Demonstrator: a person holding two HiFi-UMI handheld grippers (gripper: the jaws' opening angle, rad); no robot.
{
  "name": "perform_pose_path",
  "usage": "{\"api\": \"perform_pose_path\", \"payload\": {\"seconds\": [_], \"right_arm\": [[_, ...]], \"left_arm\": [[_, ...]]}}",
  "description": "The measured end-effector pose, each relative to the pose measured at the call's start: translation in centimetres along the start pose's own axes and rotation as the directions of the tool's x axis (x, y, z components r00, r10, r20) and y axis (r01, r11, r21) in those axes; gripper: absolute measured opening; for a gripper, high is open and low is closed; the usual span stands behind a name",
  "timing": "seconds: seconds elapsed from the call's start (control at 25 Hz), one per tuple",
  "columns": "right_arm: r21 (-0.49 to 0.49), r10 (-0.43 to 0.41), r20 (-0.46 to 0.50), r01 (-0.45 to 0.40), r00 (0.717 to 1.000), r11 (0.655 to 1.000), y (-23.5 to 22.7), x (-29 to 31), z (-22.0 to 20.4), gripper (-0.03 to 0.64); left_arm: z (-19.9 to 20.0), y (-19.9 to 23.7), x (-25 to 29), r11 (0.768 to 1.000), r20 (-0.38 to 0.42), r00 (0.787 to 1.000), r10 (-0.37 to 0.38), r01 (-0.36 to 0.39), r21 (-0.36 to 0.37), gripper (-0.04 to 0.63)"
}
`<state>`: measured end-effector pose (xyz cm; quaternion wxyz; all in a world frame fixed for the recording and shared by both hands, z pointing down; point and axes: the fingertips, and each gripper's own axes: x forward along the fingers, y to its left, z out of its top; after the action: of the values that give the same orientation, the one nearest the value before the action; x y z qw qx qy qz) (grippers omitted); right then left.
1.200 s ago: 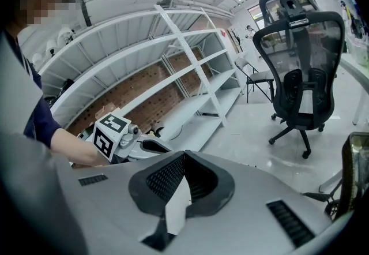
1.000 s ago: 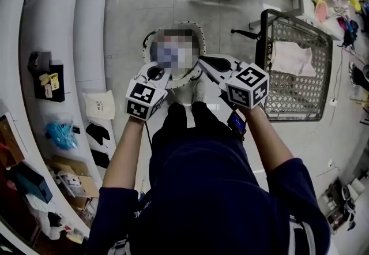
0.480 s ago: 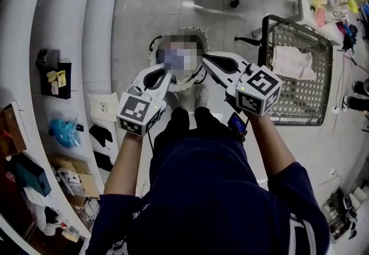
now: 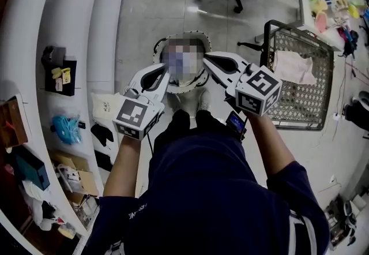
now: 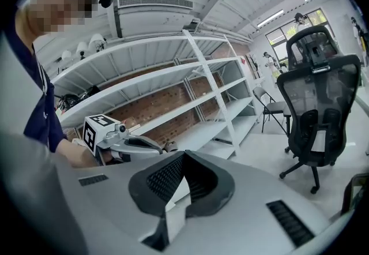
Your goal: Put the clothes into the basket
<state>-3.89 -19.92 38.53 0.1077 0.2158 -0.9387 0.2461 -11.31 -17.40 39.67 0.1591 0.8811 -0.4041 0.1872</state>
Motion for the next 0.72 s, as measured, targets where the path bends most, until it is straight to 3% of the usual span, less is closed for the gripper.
{"api": "perform_pose_path", "payload": {"seconds": [0.72], "right_arm": [[-0.046,0.009,-0.014,-0.01,1.0,0.999,-0.04,-0.1,0.22,0.006]], "left_arm": [[0.37,-0.61,-0.15,1.0,0.02,1.0,0.01,-0.01,-0.019,0.005]]}}
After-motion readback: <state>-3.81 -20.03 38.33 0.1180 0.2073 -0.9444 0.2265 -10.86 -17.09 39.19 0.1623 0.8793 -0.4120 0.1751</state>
